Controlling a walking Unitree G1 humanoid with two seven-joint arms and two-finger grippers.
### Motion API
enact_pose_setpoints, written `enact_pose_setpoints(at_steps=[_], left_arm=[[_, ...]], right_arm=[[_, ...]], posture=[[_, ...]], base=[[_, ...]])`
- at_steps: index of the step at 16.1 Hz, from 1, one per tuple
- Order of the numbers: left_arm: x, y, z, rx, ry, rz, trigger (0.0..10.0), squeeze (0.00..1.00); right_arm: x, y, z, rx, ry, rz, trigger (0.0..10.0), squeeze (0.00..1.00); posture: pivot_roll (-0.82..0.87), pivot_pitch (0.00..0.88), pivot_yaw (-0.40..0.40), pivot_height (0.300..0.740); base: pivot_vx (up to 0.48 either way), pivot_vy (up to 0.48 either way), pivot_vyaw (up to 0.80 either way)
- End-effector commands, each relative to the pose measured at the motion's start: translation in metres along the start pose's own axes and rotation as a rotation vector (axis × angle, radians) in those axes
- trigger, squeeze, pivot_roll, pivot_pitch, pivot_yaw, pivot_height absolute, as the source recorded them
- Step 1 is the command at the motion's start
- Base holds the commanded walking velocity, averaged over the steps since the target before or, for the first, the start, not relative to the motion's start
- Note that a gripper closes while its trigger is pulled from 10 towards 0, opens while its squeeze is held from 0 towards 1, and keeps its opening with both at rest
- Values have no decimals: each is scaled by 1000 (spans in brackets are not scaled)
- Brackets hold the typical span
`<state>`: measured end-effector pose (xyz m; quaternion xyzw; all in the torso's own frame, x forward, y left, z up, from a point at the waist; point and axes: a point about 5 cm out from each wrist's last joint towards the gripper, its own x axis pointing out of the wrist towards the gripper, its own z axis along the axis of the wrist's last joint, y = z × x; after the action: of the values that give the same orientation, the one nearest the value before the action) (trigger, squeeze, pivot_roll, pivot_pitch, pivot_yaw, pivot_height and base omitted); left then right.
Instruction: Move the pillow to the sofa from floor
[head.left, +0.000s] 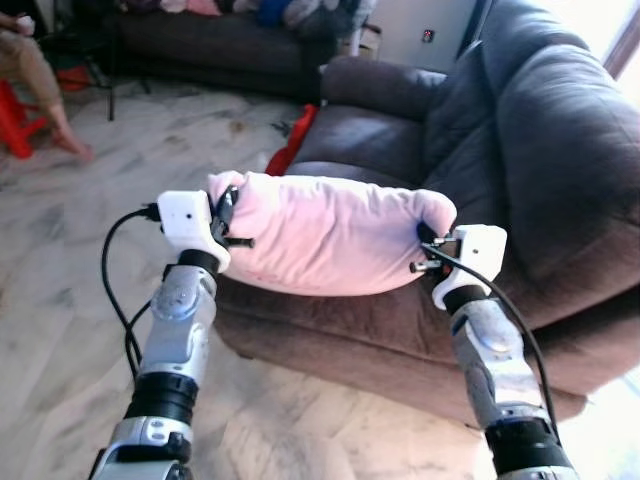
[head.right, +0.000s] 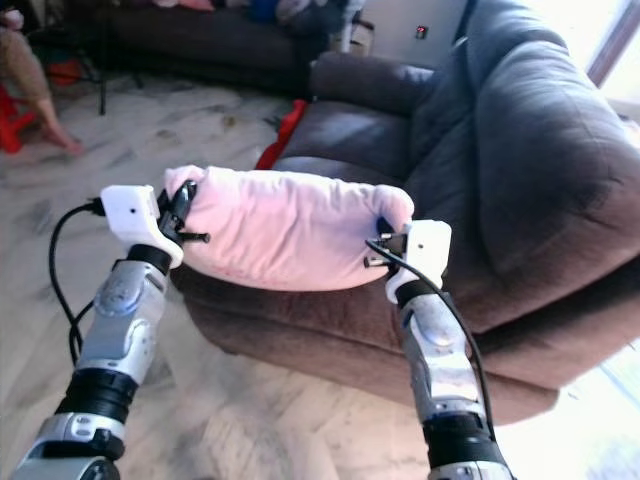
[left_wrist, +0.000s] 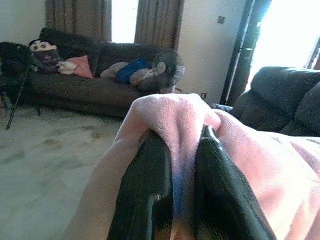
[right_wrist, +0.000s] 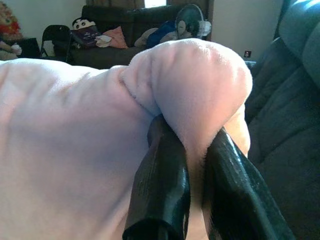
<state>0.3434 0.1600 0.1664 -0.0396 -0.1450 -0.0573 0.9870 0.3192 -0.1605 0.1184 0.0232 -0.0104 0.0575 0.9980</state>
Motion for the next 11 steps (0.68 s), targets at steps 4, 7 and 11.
enact_pose_setpoints(at_steps=[4,7,11], left_arm=[[3,-12,5,-13,-18,-50,10000,0],[3,-12,5,-12,-19,-49,10000,0],[4,-14,8,-13,-27,-56,10000,0]], right_arm=[[4,-2,21,-22,-95,-4,10000,0],[4,-3,19,-20,-86,-12,10000,0],[4,-3,20,-20,-91,-16,10000,0]], posture=[[13,0,-88,740],[13,0,-88,740],[15,0,-87,740]], base=[[327,0,-200],[329,0,0],[328,0,0]])
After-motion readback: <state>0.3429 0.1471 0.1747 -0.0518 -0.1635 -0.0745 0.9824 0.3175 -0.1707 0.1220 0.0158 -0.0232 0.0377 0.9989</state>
